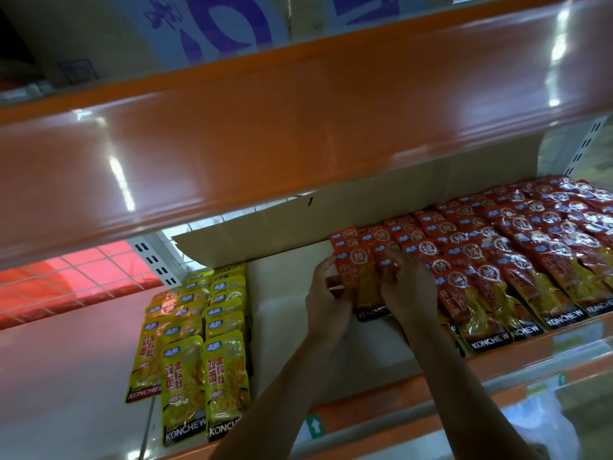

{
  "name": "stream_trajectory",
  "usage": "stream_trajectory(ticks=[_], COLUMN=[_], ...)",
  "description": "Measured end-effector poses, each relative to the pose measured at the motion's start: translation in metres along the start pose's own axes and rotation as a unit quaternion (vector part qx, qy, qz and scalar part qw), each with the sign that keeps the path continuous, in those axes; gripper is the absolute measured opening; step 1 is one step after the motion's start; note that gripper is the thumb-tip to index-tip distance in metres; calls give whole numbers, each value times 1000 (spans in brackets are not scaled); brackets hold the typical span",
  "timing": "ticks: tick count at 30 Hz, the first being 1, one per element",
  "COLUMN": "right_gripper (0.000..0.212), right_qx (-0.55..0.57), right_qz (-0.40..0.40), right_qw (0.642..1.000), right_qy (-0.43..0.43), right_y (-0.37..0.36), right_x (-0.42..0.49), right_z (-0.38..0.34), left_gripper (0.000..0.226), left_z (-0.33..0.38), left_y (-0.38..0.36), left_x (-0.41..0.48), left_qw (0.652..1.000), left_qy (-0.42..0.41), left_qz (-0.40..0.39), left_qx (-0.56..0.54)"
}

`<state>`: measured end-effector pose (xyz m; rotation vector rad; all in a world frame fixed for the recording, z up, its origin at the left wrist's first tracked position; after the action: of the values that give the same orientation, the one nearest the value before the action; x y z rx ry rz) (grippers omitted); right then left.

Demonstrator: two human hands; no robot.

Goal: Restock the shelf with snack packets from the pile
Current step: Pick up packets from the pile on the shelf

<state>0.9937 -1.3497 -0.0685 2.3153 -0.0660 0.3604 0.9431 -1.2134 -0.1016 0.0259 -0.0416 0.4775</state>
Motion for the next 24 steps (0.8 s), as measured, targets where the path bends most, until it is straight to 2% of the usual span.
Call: stream_trajectory(ticks=[5,9,19,24], right_gripper=[38,36,35,34], right_qx=[-50,-73,-56,-57], right_qz=[6,1,0,9], right_qw=[999,997,998,998], right_qy=[15,21,14,19], right_y=[-5,-8,-6,-4], right_x=[-6,-7,-11,-11], right_z=[9,11,10,5], left_gripper=[53,51,43,37], left_z=[-2,-3,2,3], left_y=[7,2,-12,-14], left_x=[-4,-6,-4,-1], left_qw=[998,991,951,940], left_qy=[-4,-12,-67,-69], left_qz=[9,-12,-58,-71], left_qx=[66,135,296,326])
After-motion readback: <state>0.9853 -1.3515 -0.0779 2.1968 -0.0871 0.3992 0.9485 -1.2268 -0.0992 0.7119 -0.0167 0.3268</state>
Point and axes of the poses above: each hand's wrist, its own x-axis towards the middle knuckle, its own y-axis out of the back of the hand, z = x × y, the point moved 4 cm from there along x, towards the middle knuckle, and after that the axes turned 7 degrees about -x, right-handed, at the moved point
